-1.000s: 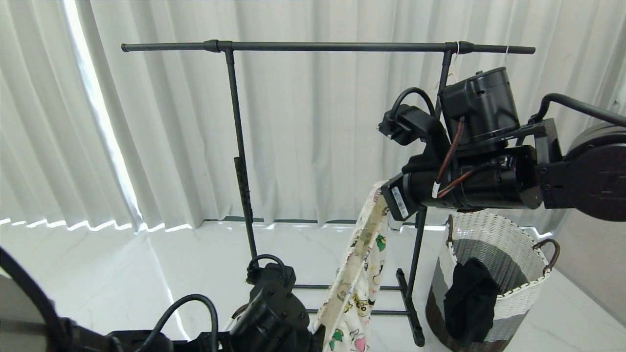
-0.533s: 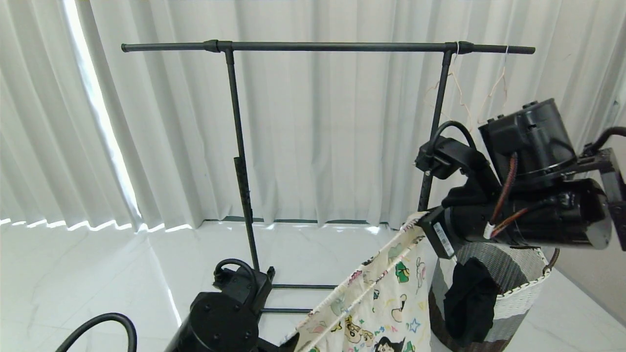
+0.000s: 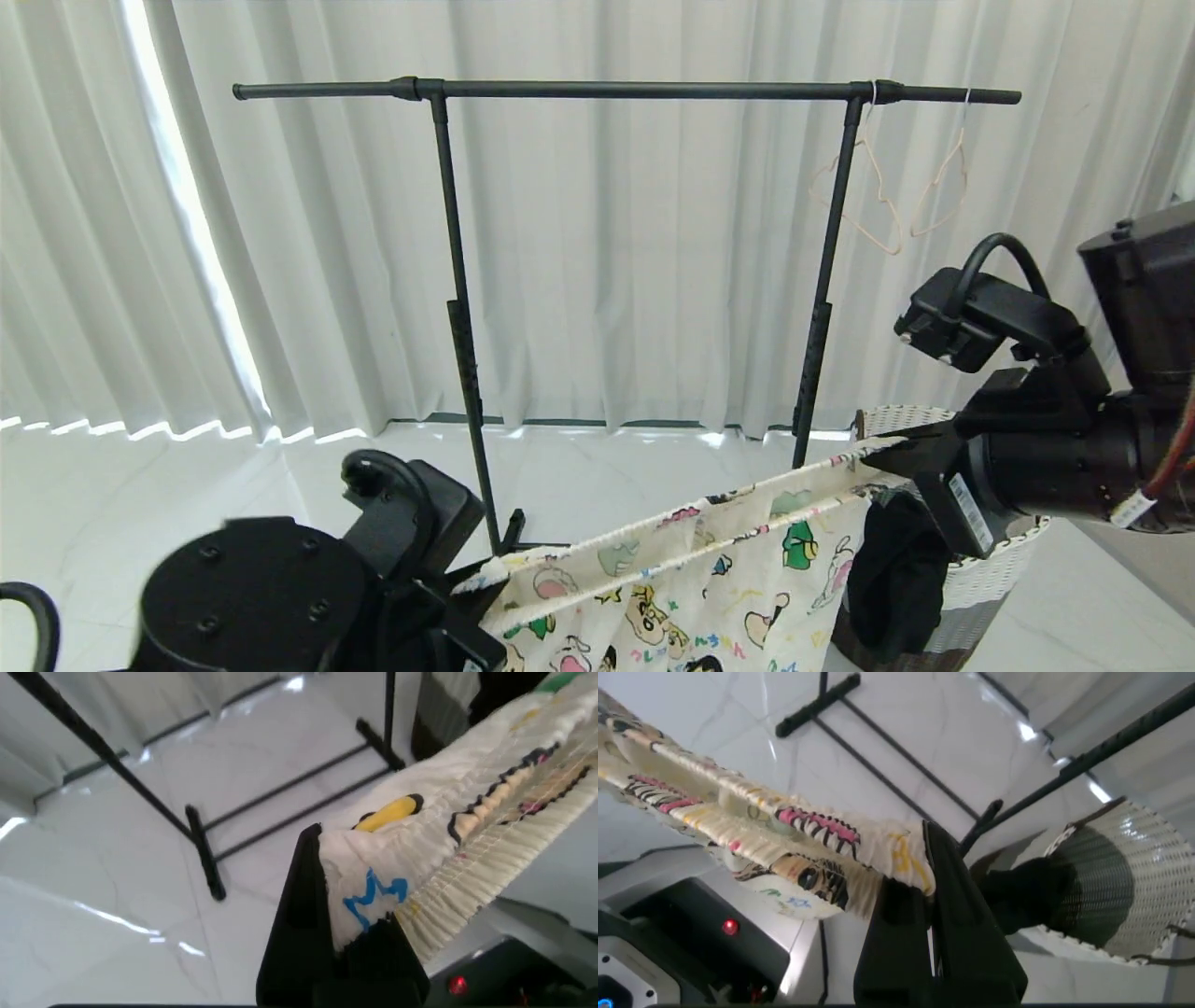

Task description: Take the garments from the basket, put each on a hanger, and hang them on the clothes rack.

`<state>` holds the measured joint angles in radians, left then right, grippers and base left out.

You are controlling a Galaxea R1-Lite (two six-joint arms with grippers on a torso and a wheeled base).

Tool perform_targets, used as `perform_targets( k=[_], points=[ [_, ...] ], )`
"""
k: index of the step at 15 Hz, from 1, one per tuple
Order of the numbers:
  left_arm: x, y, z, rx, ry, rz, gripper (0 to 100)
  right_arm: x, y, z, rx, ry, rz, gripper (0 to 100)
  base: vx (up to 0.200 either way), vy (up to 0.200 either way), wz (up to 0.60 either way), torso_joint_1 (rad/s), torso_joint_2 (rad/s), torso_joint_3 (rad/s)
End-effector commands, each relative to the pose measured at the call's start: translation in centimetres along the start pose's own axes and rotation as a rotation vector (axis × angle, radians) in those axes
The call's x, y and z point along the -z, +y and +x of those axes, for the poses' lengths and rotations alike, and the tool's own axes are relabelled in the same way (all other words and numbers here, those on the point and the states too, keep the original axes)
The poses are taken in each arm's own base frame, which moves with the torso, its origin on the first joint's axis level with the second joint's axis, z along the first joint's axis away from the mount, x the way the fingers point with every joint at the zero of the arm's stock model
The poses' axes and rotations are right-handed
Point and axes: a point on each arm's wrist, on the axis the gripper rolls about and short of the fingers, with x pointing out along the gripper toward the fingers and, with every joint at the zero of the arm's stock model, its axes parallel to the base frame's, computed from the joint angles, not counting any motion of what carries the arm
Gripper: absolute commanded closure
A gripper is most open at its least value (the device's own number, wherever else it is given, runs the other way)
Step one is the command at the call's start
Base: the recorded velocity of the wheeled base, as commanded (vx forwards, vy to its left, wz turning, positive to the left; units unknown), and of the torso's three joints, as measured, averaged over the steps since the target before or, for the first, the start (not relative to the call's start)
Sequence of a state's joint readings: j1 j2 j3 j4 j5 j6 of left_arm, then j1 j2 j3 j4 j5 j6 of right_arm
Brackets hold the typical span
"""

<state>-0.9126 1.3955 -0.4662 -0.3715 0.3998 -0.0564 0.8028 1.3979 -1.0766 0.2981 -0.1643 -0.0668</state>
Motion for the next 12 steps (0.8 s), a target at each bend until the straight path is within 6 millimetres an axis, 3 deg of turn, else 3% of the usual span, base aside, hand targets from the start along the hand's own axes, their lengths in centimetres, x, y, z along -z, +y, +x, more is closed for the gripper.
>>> perform_targets(
  k=[1, 4, 6, 8, 12],
  points=[
    [-5.0, 1.5, -1.7, -0.027, -0.124, -0.038, 100, -0.8, -0.2, -1.8, -0.001, -0.072, -0.002, 100, 0.0, 0.0, 0.0, 0.0, 0.0, 0.0],
    [-12.4, 3.3, -5.0, -0.004, -0.153, -0.063, 100, -3.1, -0.8, -4.0, 0.007, -0.136, -0.021, 100, 0.0, 0.0, 0.0, 0.0, 0.0, 0.0],
    [-15.3, 4.3, -7.8, 0.032, -0.145, -0.06, 100, -4.5, -1.1, -5.6, 0.011, -0.177, -0.039, 100, 0.0, 0.0, 0.0, 0.0, 0.0, 0.0],
    [-16.1, 4.6, -8.8, 0.027, -0.145, -0.033, 100, -5.3, -1.3, -6.4, 0.015, -0.195, -0.053, 100, 0.0, 0.0, 0.0, 0.0, 0.0, 0.0],
    [-14.6, 4.2, -8.4, 0.024, -0.11, 0.118, 100, -4.5, -1.3, -8.7, -0.004, -0.194, -0.073, 100, 0.0, 0.0, 0.0, 0.0, 0.0, 0.0]
  ],
)
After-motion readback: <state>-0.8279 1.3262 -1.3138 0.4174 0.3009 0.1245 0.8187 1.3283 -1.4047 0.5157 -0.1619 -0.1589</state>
